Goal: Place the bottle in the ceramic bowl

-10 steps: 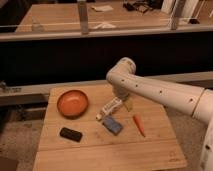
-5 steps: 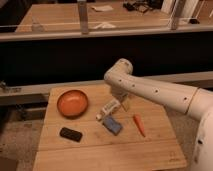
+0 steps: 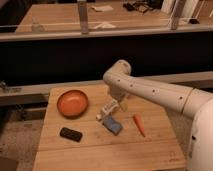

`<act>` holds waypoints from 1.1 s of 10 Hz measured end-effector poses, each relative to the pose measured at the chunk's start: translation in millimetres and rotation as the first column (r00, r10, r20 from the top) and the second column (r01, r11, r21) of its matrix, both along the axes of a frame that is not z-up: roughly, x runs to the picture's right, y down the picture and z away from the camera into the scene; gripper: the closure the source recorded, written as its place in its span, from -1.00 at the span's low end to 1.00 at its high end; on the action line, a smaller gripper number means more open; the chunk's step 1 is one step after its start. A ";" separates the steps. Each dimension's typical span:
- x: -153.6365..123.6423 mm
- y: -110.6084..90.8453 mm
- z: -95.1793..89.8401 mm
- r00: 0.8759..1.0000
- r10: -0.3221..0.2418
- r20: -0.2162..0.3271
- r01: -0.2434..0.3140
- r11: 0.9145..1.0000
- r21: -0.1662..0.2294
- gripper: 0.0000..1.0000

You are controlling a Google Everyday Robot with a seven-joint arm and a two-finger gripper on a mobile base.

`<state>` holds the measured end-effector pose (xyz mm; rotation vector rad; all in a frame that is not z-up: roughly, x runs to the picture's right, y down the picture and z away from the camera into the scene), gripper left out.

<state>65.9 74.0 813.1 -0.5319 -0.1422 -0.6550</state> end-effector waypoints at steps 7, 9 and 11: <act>-4.8 11.2 27.7 0.999 0.013 0.040 -0.012 0.999 -0.031 -0.60; -3.4 13.4 33.4 0.999 0.016 0.046 -0.015 0.999 -0.036 -0.60; -4.3 15.4 38.8 0.999 0.017 0.051 -0.015 0.999 -0.041 -0.60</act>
